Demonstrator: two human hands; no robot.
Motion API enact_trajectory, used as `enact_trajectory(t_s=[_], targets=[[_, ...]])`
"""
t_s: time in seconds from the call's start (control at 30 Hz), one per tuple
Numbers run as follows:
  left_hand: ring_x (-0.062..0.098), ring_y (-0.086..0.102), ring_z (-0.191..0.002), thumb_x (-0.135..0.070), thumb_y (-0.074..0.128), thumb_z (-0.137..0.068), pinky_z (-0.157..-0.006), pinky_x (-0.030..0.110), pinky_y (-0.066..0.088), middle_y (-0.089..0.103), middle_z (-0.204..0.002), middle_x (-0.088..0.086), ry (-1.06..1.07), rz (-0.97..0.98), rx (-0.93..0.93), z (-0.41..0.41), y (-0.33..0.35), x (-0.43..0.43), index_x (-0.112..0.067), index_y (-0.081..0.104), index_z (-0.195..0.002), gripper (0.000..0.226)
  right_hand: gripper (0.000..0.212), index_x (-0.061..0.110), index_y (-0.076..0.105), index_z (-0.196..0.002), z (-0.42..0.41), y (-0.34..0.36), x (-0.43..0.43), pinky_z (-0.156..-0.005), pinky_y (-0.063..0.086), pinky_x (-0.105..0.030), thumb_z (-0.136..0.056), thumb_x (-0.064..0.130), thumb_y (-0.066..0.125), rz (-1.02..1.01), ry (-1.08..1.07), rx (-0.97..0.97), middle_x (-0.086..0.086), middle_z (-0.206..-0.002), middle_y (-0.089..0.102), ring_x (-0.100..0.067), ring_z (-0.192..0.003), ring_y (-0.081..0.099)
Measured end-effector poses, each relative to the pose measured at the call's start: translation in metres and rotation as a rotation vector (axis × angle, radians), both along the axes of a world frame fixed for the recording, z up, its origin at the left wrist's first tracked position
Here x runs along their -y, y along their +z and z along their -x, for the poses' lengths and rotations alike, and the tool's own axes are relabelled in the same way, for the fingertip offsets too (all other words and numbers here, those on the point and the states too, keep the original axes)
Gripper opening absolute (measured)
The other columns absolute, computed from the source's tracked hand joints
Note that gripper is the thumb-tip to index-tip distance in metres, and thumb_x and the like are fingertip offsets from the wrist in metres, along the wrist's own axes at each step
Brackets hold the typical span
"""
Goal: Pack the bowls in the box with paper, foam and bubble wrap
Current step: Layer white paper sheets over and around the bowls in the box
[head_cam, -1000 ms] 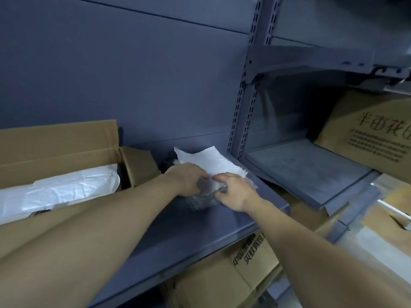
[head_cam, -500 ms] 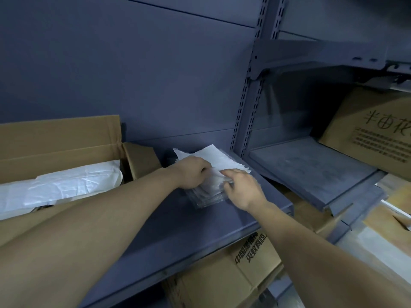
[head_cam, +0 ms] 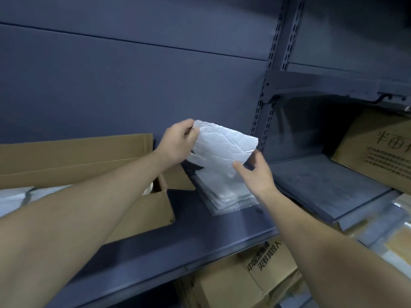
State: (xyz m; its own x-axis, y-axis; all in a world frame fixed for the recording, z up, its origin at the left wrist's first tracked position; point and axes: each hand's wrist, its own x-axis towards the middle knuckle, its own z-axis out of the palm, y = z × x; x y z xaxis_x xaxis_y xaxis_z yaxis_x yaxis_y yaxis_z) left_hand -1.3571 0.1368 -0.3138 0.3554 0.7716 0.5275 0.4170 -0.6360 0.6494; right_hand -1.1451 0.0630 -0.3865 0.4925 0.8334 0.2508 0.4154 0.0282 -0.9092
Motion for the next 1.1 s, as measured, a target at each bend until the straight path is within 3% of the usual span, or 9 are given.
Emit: enact_trajectory(t_s=[0.1,0.17,0.33,0.5,0.6,0.7,0.83,0.97,1.1], targets=[[0.026,0.05,-0.071,-0.032,0.048,-0.095,-0.067,0.046,0.046,0.058,-0.083,0.023,0.047,0.043,0.061,0.04,0.008,0.004,0.005,0.054,-0.089,0.038,0.021,0.013,0.067,-0.094,0.032,0.014,-0.005,-0.095,0.051,-0.042,-0.084,0.031,0.07,-0.107,0.077,-0.012,-0.002,-0.1,0.073,-0.011,-0.095,0.065],[0.017,0.063,-0.08,-0.037,0.051,-0.091,-0.076,0.045,0.053,0.067,-0.089,0.012,0.055,0.105,0.117,0.066,0.012,0.011,-0.003,0.062,-0.099,0.037,0.016,0.01,0.067,-0.084,0.057,0.026,-0.005,-0.089,0.053,-0.044,-0.087,0.025,0.068,-0.156,0.127,-0.067,0.0,-0.087,0.073,-0.008,-0.08,0.062],[0.004,0.069,-0.086,-0.01,0.068,-0.086,-0.077,0.017,0.053,0.073,-0.095,-0.004,0.136,0.195,0.206,0.129,0.022,0.033,-0.021,0.058,-0.125,0.041,0.01,0.013,0.072,-0.089,0.114,0.054,-0.001,-0.08,0.057,-0.041,-0.092,0.017,0.063,-0.154,0.29,-0.136,-0.002,-0.089,0.075,-0.013,-0.076,0.06],[0.011,0.068,-0.076,-0.011,0.071,-0.085,-0.084,0.03,0.054,0.075,-0.083,0.002,0.282,0.18,0.161,0.199,0.03,0.054,-0.019,0.07,-0.096,0.014,0.012,0.018,0.073,-0.091,0.171,0.068,-0.001,-0.073,0.056,-0.029,-0.093,0.015,0.062,-0.151,0.421,-0.14,0.002,-0.091,0.076,-0.01,-0.078,0.062],[0.024,0.069,-0.086,-0.014,0.073,-0.083,-0.09,0.035,0.053,0.074,-0.085,0.008,0.335,0.193,0.166,0.236,0.032,0.068,-0.022,0.067,-0.108,0.026,0.014,0.006,0.07,-0.094,0.203,0.069,-0.004,-0.074,0.056,-0.033,-0.092,0.018,0.064,-0.124,0.479,-0.123,-0.007,-0.091,0.074,-0.014,-0.077,0.061],[0.007,0.067,-0.074,-0.015,0.074,-0.083,-0.085,0.026,0.051,0.073,-0.074,-0.006,0.368,0.212,0.175,0.268,0.031,0.081,-0.024,0.062,-0.119,0.039,0.023,-0.004,0.063,-0.089,0.232,0.066,-0.003,-0.073,0.054,-0.036,-0.09,0.019,0.066,-0.102,0.512,-0.122,-0.013,-0.077,0.063,-0.017,-0.071,0.056],[0.004,0.059,-0.068,-0.016,0.074,-0.083,-0.079,0.023,0.046,0.066,-0.068,-0.007,0.395,0.266,0.13,0.301,0.021,0.091,-0.02,0.07,-0.098,0.016,0.016,-0.001,0.064,-0.081,0.262,0.064,0.0,-0.062,0.052,-0.02,-0.09,0.012,0.064,-0.065,0.553,-0.105,0.0,-0.07,0.058,-0.013,-0.068,0.051],[0.002,0.058,-0.065,-0.018,0.073,-0.085,-0.074,0.02,0.045,0.062,-0.068,-0.004,0.402,0.325,0.122,0.325,0.015,0.096,-0.021,0.07,-0.097,0.012,0.009,0.012,0.07,-0.083,0.281,0.06,-0.003,-0.067,0.057,-0.027,-0.091,0.014,0.066,0.003,0.618,-0.068,0.008,-0.07,0.066,-0.009,-0.069,0.057],[0.02,0.073,-0.079,-0.011,0.074,-0.086,-0.079,0.027,0.057,0.073,-0.084,0.014,0.35,0.386,0.165,0.337,0.007,0.096,-0.016,0.069,-0.104,0.02,0.009,0.009,0.071,-0.092,0.287,0.056,-0.007,-0.069,0.058,-0.031,-0.091,0.017,0.067,0.055,0.633,-0.005,0.003,-0.073,0.068,-0.01,-0.071,0.058]])
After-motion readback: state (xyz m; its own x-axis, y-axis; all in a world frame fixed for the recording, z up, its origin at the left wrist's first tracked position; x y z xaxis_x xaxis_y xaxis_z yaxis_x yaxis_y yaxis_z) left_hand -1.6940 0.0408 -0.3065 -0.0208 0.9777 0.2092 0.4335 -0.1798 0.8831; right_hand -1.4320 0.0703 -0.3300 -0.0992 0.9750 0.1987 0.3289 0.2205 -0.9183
